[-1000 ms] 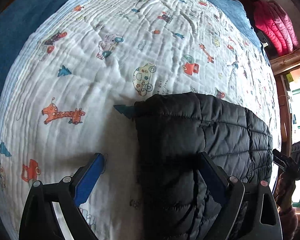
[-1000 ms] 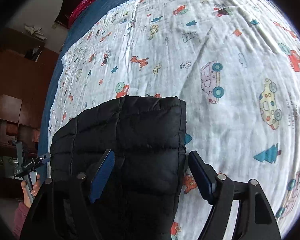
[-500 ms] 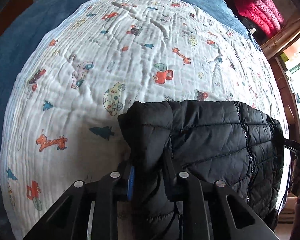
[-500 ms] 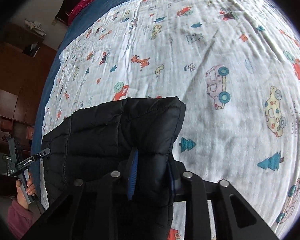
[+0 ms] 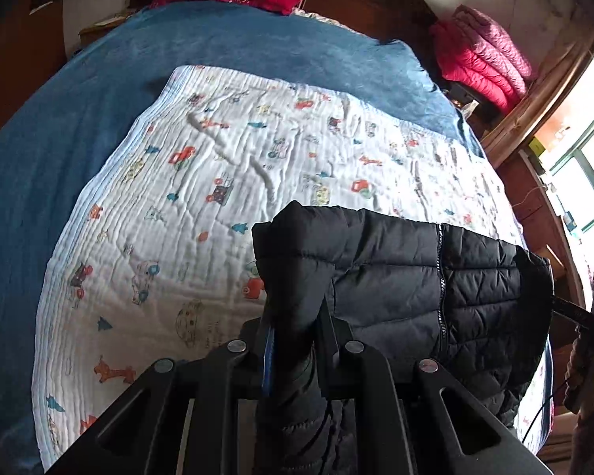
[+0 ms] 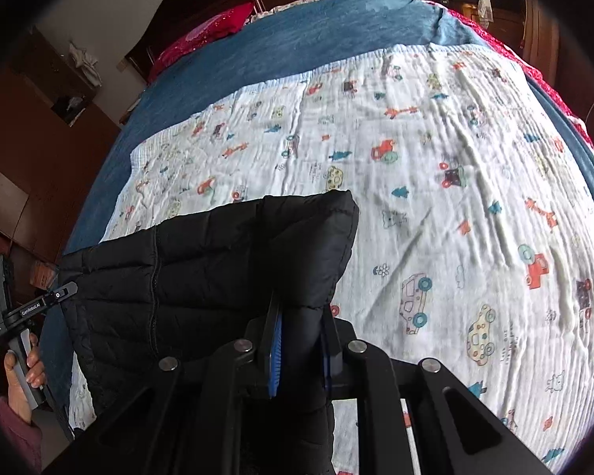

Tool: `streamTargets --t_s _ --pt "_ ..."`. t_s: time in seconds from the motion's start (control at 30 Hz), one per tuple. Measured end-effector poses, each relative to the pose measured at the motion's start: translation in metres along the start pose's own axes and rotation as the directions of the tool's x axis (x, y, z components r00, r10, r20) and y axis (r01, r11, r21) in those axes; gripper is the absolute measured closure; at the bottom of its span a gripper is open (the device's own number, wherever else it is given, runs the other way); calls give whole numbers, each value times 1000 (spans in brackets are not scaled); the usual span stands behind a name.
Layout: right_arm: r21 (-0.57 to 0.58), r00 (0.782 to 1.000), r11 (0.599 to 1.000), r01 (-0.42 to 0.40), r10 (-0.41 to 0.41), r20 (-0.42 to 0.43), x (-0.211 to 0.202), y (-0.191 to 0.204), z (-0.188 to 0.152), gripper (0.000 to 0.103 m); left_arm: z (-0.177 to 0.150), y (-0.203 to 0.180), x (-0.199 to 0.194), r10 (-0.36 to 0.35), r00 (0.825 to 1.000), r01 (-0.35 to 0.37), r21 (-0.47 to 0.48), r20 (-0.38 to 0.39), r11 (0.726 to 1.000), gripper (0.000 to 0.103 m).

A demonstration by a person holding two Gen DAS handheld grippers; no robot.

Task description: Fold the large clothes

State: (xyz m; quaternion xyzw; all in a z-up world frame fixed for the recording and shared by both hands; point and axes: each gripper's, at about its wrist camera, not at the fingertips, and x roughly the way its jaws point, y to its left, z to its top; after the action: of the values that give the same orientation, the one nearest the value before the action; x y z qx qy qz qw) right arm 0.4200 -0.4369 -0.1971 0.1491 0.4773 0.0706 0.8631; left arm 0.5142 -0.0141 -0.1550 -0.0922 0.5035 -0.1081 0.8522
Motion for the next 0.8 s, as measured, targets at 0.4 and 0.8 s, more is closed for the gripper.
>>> streamTargets --t_s 0.4,0.8 --pt "-116 989 988 -106 117 89 -144 45 -66 87 -77 -26 -174 -97 988 84 105 121 991 87" --pt "-173 975 972 -159 182 128 -226 48 -196 86 -257 -16 -304 -155 966 134 115 206 984 87"
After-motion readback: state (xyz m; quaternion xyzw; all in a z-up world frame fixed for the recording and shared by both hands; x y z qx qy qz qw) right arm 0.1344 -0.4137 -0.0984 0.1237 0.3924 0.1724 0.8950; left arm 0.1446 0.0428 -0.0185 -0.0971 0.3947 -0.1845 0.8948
